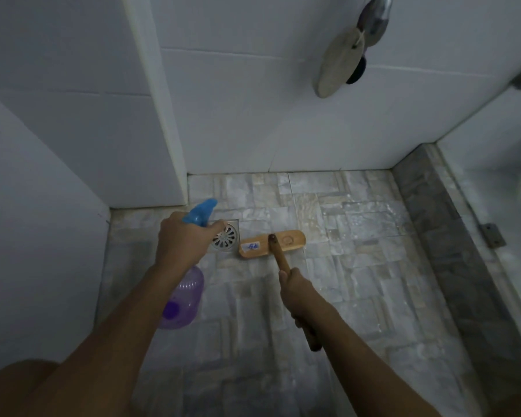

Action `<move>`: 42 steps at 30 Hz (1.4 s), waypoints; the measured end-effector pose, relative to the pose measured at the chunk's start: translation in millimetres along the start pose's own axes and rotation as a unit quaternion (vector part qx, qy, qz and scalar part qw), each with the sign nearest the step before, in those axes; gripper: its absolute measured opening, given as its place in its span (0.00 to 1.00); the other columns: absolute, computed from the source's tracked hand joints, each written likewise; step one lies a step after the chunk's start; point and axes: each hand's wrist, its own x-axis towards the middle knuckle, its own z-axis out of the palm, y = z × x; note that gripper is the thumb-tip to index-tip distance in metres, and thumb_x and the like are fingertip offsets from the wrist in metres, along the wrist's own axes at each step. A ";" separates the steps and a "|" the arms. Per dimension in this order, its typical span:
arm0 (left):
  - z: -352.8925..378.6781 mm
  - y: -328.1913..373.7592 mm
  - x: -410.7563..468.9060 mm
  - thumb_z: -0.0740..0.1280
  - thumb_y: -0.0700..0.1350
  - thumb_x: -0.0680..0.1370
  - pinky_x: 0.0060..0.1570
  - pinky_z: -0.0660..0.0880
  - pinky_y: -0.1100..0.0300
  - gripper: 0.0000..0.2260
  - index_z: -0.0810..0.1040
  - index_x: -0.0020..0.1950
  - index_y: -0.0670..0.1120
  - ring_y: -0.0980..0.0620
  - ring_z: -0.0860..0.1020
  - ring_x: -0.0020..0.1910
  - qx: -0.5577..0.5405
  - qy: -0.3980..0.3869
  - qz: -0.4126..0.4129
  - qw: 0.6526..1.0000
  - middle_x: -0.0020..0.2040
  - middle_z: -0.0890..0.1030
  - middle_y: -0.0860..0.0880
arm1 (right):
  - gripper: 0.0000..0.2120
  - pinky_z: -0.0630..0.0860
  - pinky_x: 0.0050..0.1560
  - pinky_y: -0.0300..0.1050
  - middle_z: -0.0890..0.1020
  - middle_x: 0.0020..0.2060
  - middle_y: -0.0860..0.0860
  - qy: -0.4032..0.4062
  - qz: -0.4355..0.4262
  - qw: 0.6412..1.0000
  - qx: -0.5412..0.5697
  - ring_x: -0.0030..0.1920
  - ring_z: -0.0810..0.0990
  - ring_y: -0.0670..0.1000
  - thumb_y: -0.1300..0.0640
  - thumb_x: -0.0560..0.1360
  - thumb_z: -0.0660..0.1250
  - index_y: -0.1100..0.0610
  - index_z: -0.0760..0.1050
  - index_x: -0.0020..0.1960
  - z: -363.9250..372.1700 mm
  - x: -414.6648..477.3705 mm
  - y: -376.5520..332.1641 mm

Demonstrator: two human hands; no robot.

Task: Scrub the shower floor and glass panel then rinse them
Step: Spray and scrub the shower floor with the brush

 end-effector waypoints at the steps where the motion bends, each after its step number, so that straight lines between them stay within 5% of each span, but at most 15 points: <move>1: 0.3 0.7 0.8 0.79 0.60 0.66 0.35 0.84 0.46 0.23 0.81 0.47 0.43 0.47 0.81 0.30 -0.006 0.006 -0.006 1.000 0.38 0.83 0.44 | 0.21 0.77 0.29 0.49 0.78 0.51 0.58 -0.001 0.006 1.000 -0.009 0.40 0.77 0.53 0.43 0.85 0.49 0.57 0.66 0.66 1.5 -0.4 1.8; 7: -2.5 3.4 4.6 0.79 0.60 0.66 0.24 0.76 0.60 0.28 0.79 0.54 0.41 0.52 0.78 0.26 -0.045 -0.011 -0.011 0.999 0.42 0.84 0.44 | 0.24 0.77 0.35 0.50 0.79 0.53 0.59 0.030 -0.015 0.999 0.014 0.44 0.79 0.57 0.42 0.85 0.50 0.60 0.68 0.67 -19.0 52.8 -48.1; 13: -10.2 11.4 -6.4 0.79 0.62 0.67 0.25 0.78 0.61 0.25 0.80 0.50 0.43 0.55 0.78 0.24 -0.040 -0.011 0.007 0.999 0.36 0.82 0.47 | 0.25 0.76 0.30 0.46 0.78 0.39 0.58 0.051 -0.024 0.997 0.047 0.30 0.76 0.56 0.42 0.85 0.49 0.63 0.69 0.64 -57.3 113.8 -121.2; 23: -12.2 19.6 -8.5 0.78 0.59 0.69 0.30 0.80 0.56 0.22 0.80 0.46 0.42 0.51 0.79 0.25 -0.040 0.002 0.023 0.999 0.35 0.82 0.44 | 0.21 0.74 0.24 0.44 0.77 0.48 0.57 -0.007 0.026 1.000 0.000 0.36 0.77 0.54 0.41 0.85 0.48 0.57 0.67 0.64 -15.5 16.6 -19.8; 29: -10.2 15.9 -9.4 0.78 0.61 0.69 0.24 0.76 0.62 0.26 0.78 0.53 0.41 0.56 0.77 0.21 -0.039 -0.006 0.010 0.999 0.37 0.82 0.44 | 0.24 0.75 0.27 0.46 0.78 0.43 0.59 0.019 -0.004 1.000 0.011 0.33 0.77 0.57 0.42 0.85 0.49 0.60 0.69 0.64 -36.7 74.9 -75.2; 35: -10.6 11.3 -9.4 0.78 0.61 0.67 0.30 0.80 0.57 0.25 0.78 0.49 0.43 0.53 0.80 0.27 -0.031 0.000 0.028 0.999 0.39 0.82 0.44 | 0.20 0.74 0.31 0.45 0.75 0.35 0.58 0.020 0.002 0.998 0.054 0.29 0.73 0.53 0.46 0.84 0.51 0.62 0.71 0.60 -60.7 128.0 -136.9; 38: -9.8 8.1 -5.3 0.79 0.61 0.66 0.34 0.83 0.52 0.24 0.80 0.49 0.44 0.50 0.80 0.30 -0.034 -0.005 0.017 0.999 0.40 0.83 0.44 | 0.22 0.77 0.31 0.47 0.78 0.39 0.57 0.018 -0.007 0.999 0.030 0.32 0.76 0.55 0.43 0.85 0.50 0.60 0.72 0.56 -46.7 100.5 -109.2; 42: -3.3 3.8 0.7 0.79 0.58 0.65 0.27 0.76 0.59 0.22 0.81 0.49 0.43 0.52 0.77 0.25 -0.046 -0.026 0.000 0.999 0.38 0.84 0.45 | 0.20 0.73 0.26 0.44 0.78 0.43 0.55 0.005 0.002 0.999 0.037 0.35 0.77 0.54 0.42 0.85 0.50 0.57 0.70 0.59 -19.3 33.5 -38.8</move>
